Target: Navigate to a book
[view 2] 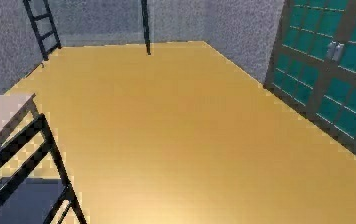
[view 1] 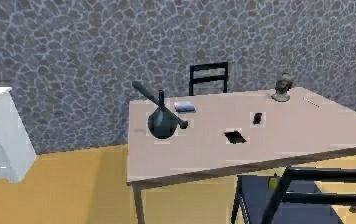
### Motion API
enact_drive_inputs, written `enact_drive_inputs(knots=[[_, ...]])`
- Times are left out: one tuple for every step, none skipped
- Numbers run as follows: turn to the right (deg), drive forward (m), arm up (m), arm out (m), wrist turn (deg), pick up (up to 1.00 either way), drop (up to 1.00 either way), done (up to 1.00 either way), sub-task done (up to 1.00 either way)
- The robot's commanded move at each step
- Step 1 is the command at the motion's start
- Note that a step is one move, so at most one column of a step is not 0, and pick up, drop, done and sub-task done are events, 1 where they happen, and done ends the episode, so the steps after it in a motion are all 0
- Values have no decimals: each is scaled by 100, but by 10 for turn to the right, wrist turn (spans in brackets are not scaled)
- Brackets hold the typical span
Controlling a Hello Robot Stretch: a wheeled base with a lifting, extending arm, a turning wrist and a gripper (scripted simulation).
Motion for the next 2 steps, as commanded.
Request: enact_drive_inputs(knots=[[0, 100, 0, 0, 0, 0, 0, 0, 0], [0, 0, 0, 0, 0, 0, 0, 100, 0]])
